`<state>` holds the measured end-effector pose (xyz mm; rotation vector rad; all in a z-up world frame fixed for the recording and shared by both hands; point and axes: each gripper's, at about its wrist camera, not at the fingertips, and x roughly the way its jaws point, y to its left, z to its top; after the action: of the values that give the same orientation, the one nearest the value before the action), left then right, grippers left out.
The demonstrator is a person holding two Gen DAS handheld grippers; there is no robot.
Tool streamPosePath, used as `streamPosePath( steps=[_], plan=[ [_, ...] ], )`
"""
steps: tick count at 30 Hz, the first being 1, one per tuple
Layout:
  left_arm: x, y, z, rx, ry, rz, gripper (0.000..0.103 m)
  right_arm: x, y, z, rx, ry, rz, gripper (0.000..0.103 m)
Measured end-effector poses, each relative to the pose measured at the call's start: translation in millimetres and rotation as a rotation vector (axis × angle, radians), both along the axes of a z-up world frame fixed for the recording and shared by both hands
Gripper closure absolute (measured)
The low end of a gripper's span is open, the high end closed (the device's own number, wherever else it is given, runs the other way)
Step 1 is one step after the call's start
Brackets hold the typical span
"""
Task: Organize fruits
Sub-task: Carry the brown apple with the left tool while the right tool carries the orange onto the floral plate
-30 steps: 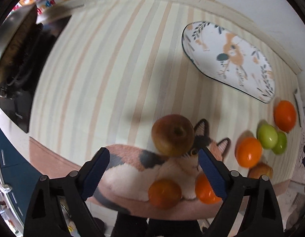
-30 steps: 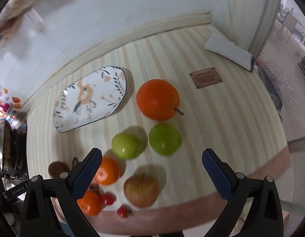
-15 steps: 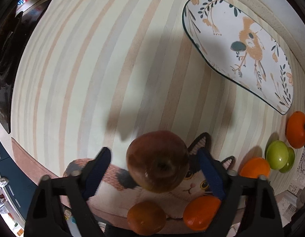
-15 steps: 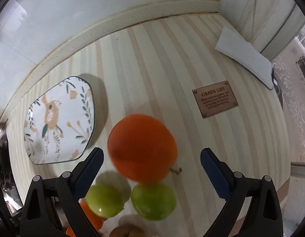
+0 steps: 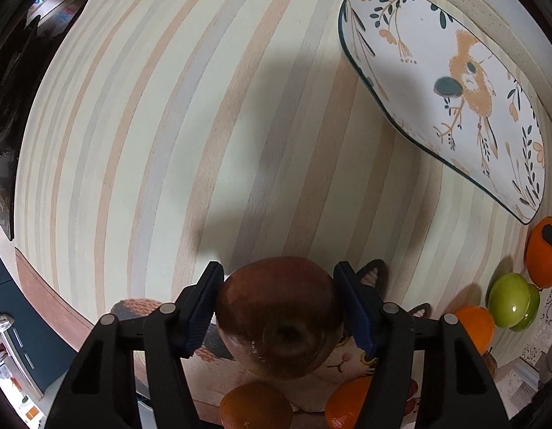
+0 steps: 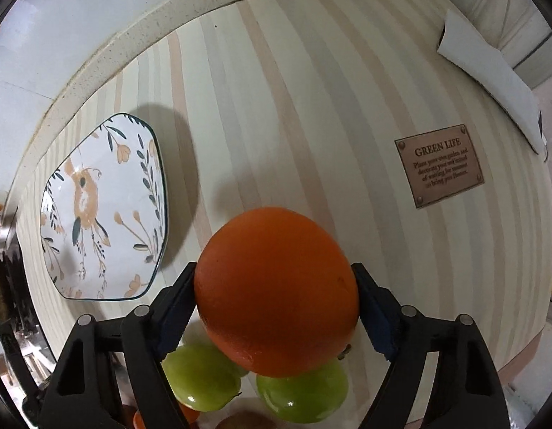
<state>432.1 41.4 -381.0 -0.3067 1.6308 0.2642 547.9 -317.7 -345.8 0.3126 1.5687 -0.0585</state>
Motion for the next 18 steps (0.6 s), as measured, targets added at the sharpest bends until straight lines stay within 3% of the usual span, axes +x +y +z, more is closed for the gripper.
streamPosePath(
  steps=[11,18],
  plan=[
    [4.6,-17.8,28.9,0.015,-0.064,-0.054,0.042,0.8,2.1,0.6,-0.005,-0.006,0.01,0.02],
    [10.2,-25.1,62.4,0.005,-0.135,-0.109,0.042,-9.0,-7.1,10.8,0.065,-0.005,-0.06,0.02]
  ],
)
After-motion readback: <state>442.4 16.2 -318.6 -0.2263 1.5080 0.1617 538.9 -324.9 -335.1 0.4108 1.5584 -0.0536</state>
